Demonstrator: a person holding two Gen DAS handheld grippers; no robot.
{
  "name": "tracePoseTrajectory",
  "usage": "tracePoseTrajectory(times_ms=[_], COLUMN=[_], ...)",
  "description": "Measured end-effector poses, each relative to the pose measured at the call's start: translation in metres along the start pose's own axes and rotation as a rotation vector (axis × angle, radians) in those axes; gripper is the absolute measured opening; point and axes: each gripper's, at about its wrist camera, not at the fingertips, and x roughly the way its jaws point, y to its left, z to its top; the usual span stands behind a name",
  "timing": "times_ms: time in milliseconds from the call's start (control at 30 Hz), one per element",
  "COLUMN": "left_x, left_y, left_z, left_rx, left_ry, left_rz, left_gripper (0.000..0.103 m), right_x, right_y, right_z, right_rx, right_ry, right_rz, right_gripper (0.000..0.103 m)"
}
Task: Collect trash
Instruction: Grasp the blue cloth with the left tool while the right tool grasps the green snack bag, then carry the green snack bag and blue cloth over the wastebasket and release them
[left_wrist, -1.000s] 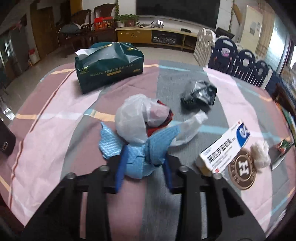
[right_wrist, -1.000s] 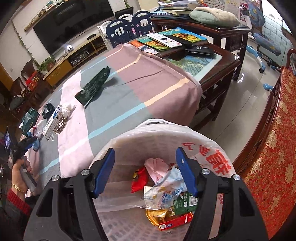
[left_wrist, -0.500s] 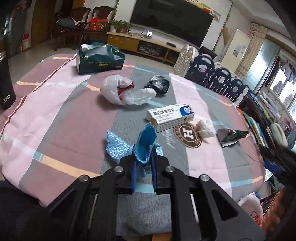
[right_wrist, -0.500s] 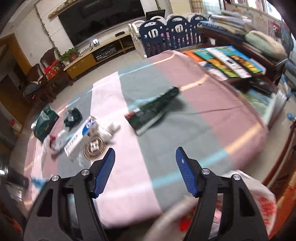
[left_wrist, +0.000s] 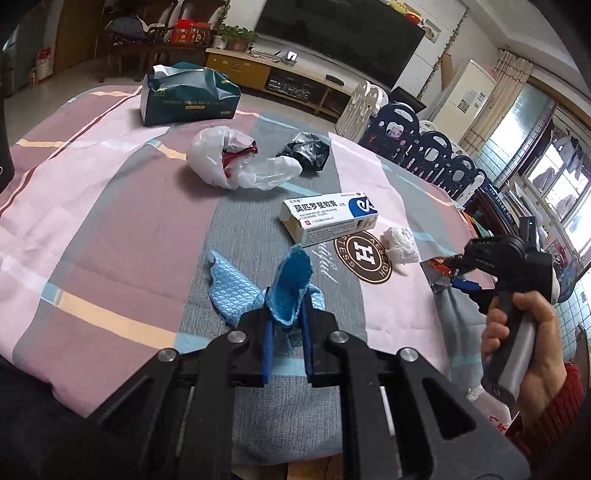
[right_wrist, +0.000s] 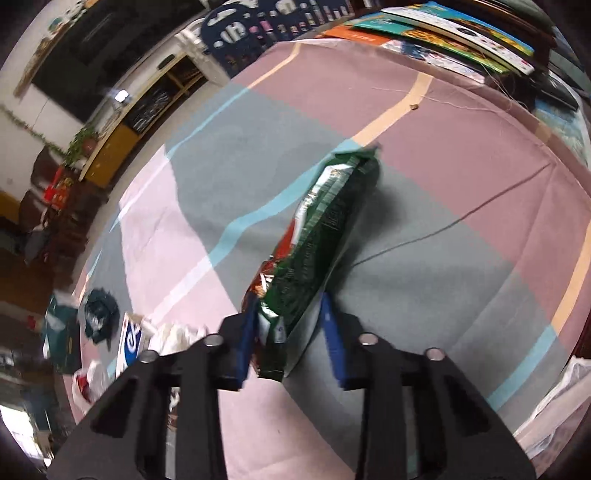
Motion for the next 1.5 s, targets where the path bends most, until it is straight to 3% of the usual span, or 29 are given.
tracePoseTrajectory(times_ms=[33, 100, 200, 233, 300, 367, 433, 500, 567, 633, 800, 967, 1033, 1133, 1200, 1233, 1300, 1367, 1500], left_x=[0.0, -0.001, 0.001, 0.002, 0.005, 0.006, 0.006, 0.006, 0.006, 0.006, 0.008, 0.008, 0.007, 0.002, 0.002, 0.003, 0.004, 0.005, 0.008], left_y=[0.001, 0.002, 0.003, 0.002, 0.0, -0.002, -0.002, -0.002, -0.003, -0.003, -0.003, -0.001, 0.0, 0.004, 0.005, 0.006, 0.011, 0.017, 0.022], left_z=[0.0, 0.0, 0.0, -0.001, -0.002, -0.002, -0.002, -0.002, -0.002, -0.003, -0.003, -0.002, -0.002, 0.0, 0.0, 0.0, 0.002, 0.003, 0.003], left_rx=[-0.002, -0.009, -0.011, -0.008, 0.005, 0.013, 0.017, 0.017, 0.017, 0.016, 0.012, 0.004, -0.003, -0.024, -0.035, -0.041, -0.074, -0.114, -0.149], left_ry=[0.001, 0.001, 0.011, 0.017, 0.029, 0.031, 0.034, 0.035, 0.036, 0.036, 0.04, 0.04, 0.034, 0.006, 0.008, 0.011, 0.018, 0.024, 0.04], left_rz=[0.0, 0.003, 0.023, 0.029, 0.043, 0.048, 0.05, 0.053, 0.055, 0.057, 0.061, 0.067, 0.069, 0.069, 0.074, 0.075, 0.072, 0.062, 0.057], left_gripper=[0.014, 0.014, 0.014, 0.014, 0.014, 0.015, 0.015, 0.015, 0.015, 0.015, 0.017, 0.022, 0.028, 0.048, 0.054, 0.057, 0.063, 0.067, 0.074], right_x=[-0.006, -0.022, -0.044, -0.051, -0.059, -0.06, -0.057, -0.058, -0.067, -0.078, -0.093, -0.075, -0.063, -0.048, -0.042, -0.04, -0.039, -0.037, -0.043], right_y=[-0.001, -0.002, 0.006, 0.014, 0.026, 0.037, 0.04, 0.037, 0.033, 0.027, 0.04, 0.06, 0.061, 0.055, 0.052, 0.051, 0.051, 0.052, 0.051], right_z=[-0.004, -0.014, -0.035, -0.046, -0.065, -0.087, -0.1, -0.106, -0.105, -0.102, -0.115, -0.134, -0.139, -0.141, -0.142, -0.143, -0.145, -0.147, -0.149], right_rx=[-0.023, -0.067, -0.171, -0.26, -0.407, -0.562, -0.633, -0.64, -0.641, -0.636, -0.7, -0.804, -0.81, -0.784, -0.768, -0.768, -0.776, -0.781, -0.763], right_ry=[0.01, 0.04, 0.109, 0.153, 0.206, 0.249, 0.248, 0.207, 0.094, -0.017, -0.123, -0.101, -0.07, -0.027, -0.014, -0.007, -0.003, 0.005, 0.002], right_rz=[0.029, 0.112, 0.255, 0.298, 0.32, 0.292, 0.195, 0.091, -0.005, -0.065, -0.073, -0.112, -0.144, -0.176, -0.182, -0.183, -0.173, -0.168, -0.131], right_gripper=[0.017, 0.011, 0.011, 0.011, 0.011, 0.011, 0.015, 0.027, 0.053, 0.062, 0.062, 0.062, 0.062, 0.062, 0.062, 0.061, 0.049, 0.029, 0.016])
